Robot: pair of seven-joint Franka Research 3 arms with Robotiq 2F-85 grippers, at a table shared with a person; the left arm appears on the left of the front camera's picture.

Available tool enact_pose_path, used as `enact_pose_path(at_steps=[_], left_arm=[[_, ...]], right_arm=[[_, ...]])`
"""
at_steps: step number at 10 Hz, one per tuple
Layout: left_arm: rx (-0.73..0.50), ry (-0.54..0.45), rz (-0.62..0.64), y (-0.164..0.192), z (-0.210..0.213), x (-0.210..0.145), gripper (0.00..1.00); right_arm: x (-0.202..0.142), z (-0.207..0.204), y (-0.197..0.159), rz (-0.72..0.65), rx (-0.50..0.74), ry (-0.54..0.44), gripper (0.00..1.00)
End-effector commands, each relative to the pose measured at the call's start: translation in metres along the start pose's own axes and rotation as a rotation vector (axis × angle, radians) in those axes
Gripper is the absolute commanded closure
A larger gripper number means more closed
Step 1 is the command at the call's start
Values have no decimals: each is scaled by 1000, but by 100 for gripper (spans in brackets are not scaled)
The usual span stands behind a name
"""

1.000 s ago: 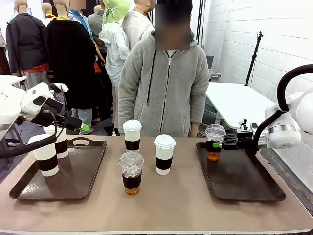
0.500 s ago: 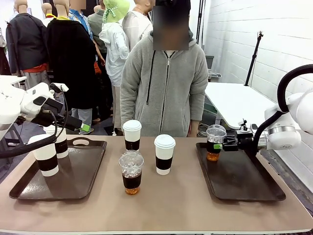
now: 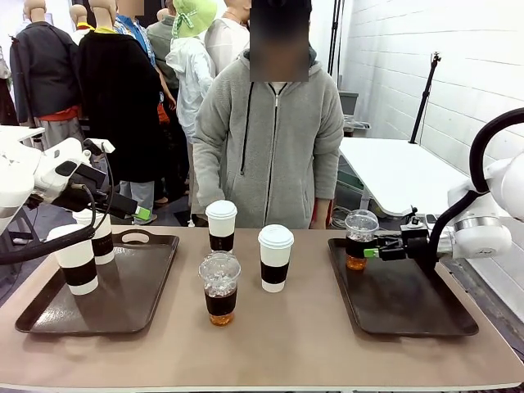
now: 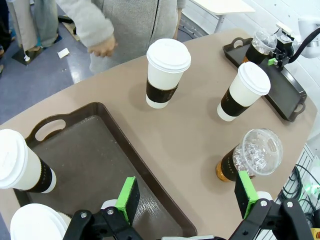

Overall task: Distribute the coffee onto the tray.
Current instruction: Pick up one iced Americano and place it on the right Handle tray, then pick up another iced Americano from the middle of the table and place it on the right Handle tray.

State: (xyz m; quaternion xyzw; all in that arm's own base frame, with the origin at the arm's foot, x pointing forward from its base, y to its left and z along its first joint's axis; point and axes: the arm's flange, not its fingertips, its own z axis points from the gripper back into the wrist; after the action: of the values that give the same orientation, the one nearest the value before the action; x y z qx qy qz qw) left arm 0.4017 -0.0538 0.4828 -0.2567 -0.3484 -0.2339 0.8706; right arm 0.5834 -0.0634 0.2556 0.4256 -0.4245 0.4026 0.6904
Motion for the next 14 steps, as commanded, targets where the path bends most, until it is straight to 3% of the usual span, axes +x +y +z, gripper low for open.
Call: enact_pose_path(at_steps=[1,6,7,14], left_arm=[[-19,-14,-13,5,-3,-2,0],[-19,-14,-13,5,-3,-2,0],[-19,-14,-13,5,-3,-2,0],[-19,-14,-13,5,-3,-2,0]], right_arm=[[2,15,13,-22,-37,3,0],[-11,36,33,-43,-86,11,0],[-9,38,15,-33,-62,-6,0],[-9,38,15,-33,-62,-6,0]])
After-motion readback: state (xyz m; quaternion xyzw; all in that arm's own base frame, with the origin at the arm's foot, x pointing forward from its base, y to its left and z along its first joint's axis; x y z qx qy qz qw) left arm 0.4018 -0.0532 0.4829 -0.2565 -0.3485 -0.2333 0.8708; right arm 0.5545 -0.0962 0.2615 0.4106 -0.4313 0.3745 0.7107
